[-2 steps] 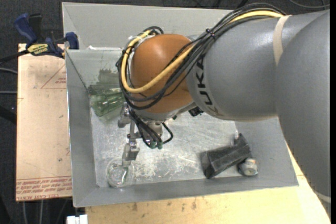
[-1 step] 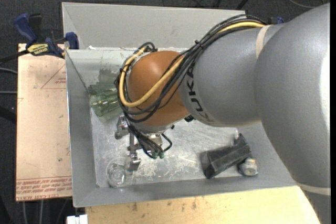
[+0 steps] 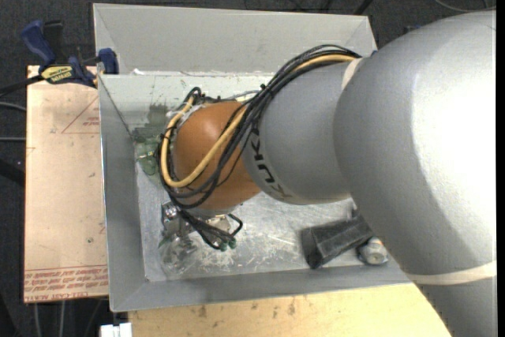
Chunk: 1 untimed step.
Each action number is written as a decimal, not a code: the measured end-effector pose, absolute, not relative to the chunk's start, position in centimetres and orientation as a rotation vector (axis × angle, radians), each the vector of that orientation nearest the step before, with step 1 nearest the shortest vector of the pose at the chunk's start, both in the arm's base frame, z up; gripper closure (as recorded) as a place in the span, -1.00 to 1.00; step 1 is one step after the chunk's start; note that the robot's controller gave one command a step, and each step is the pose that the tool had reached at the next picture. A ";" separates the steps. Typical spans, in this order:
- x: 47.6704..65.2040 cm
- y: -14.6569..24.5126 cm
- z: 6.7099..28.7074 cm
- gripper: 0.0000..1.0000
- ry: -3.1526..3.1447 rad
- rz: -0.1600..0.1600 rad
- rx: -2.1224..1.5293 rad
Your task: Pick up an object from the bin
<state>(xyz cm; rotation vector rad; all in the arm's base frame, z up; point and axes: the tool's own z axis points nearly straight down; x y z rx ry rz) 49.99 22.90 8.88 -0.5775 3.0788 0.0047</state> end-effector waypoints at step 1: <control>50.0 22.9 8.9 1.00 3.079 0.005 -0.577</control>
Offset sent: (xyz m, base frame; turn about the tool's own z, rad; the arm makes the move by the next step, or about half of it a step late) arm -0.0124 -0.0345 -0.0188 -0.2339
